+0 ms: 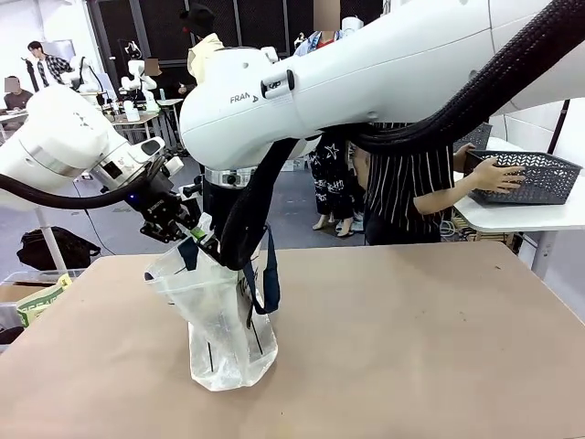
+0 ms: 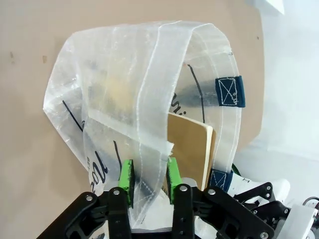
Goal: Transfer purchased items from the store into the shopping bag.
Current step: Move the Reusable shopping bag to the right side of the table.
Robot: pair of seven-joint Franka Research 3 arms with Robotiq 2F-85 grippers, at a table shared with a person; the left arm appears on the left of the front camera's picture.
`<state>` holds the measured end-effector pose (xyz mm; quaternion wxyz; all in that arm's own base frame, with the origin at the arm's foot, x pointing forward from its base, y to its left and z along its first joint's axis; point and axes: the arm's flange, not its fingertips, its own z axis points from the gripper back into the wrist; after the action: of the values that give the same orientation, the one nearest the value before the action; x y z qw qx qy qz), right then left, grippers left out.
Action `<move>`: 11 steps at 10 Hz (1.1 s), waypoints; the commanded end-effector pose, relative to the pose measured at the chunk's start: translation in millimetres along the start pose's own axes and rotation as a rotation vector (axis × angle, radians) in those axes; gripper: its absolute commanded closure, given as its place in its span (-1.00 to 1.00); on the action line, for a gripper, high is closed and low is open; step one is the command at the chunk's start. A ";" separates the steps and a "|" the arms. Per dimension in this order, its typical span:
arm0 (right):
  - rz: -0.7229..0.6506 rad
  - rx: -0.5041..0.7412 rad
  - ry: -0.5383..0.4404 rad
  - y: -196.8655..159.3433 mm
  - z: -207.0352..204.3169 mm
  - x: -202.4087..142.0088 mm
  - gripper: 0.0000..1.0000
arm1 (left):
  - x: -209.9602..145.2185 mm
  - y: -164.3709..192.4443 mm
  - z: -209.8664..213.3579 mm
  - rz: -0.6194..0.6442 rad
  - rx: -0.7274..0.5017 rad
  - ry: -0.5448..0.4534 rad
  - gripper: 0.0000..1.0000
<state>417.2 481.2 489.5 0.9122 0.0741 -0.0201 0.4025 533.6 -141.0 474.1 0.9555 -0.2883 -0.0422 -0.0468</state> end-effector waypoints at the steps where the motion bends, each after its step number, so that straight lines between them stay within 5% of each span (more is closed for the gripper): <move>1: 0.035 -0.022 0.012 5.4 -2.8 12.7 1.00 | -0.1 -1.1 5.0 -0.003 -0.025 -0.012 -0.39; 11: 0.153 -0.026 0.074 33.2 -11.7 47.0 1.00 | 0.9 -3.8 0.2 -0.052 -0.146 0.057 -0.39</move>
<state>415.2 527.7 487.1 0.8877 0.0572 0.0094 0.4567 533.1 -136.5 470.5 0.9400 -0.3347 -0.0295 -0.0595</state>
